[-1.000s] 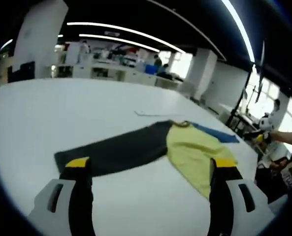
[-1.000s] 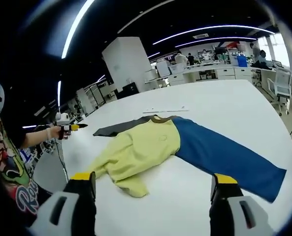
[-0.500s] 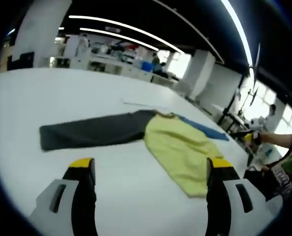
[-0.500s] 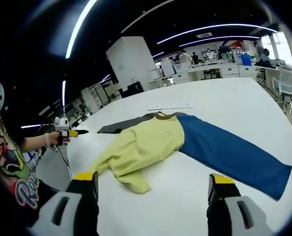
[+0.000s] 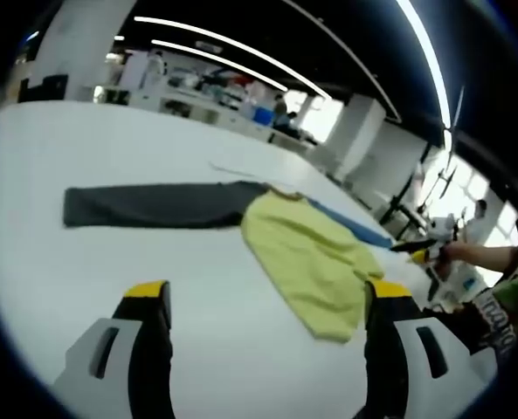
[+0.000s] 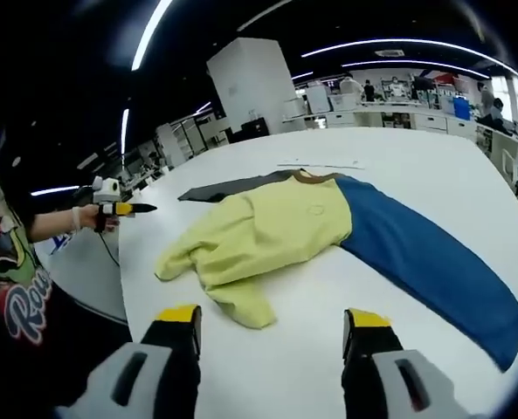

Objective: Fold the garment on the visible template until the final outline fits inside the template.

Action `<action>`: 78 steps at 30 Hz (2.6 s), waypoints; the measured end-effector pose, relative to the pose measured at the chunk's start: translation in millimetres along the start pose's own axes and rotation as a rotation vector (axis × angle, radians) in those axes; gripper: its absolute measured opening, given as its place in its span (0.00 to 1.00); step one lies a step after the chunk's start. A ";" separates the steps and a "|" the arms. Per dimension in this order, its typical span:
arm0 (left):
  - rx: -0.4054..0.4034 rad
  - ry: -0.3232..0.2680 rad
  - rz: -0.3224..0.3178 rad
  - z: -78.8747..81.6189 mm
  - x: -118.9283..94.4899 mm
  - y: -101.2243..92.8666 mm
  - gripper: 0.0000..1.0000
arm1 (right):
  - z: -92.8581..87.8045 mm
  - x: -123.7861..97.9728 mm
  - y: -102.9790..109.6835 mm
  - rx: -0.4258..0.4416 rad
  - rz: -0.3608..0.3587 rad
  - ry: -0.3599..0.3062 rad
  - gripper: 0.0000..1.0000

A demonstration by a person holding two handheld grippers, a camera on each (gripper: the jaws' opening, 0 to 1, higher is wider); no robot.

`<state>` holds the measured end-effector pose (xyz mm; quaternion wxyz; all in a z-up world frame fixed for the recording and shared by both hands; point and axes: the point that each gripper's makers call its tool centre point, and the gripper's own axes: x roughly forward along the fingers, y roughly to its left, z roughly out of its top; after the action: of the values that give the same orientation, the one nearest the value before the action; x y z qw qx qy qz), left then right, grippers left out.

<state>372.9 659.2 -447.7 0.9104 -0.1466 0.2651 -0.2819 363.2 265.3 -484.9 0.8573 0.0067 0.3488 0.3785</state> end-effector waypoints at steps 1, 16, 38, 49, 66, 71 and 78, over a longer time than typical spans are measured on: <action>0.006 0.009 0.000 -1.8 0.0 -0.2 0.87 | -2.8 2.4 -0.3 -0.013 0.003 0.018 0.57; -0.003 0.008 -0.026 -2.9 -0.7 -8.5 0.83 | -11.9 33.4 -13.3 -0.133 0.000 0.146 0.25; -0.048 -0.004 -0.019 -9.9 -2.8 -10.5 0.81 | -26.1 53.2 -4.8 -0.280 -0.004 0.256 0.01; -0.044 0.010 -0.033 -18.4 1.9 -18.3 0.79 | -28.5 31.2 0.0 -0.178 -0.026 0.234 0.00; -0.017 0.075 -0.105 -35.4 22.0 -40.6 0.77 | -46.1 -17.6 15.1 0.024 -0.103 0.115 0.00; 0.003 0.101 -0.120 -40.9 25.7 -45.7 0.75 | -51.4 -29.4 15.1 0.077 -0.126 0.092 0.00; 0.005 0.120 -0.133 -45.9 26.9 -50.5 0.71 | -51.6 -43.9 8.2 0.131 -0.149 0.070 0.00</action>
<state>343.8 597.6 -475.0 0.8726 -0.1442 0.3081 -0.3505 306.1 229.4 -495.6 0.8681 0.0236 0.4022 0.2901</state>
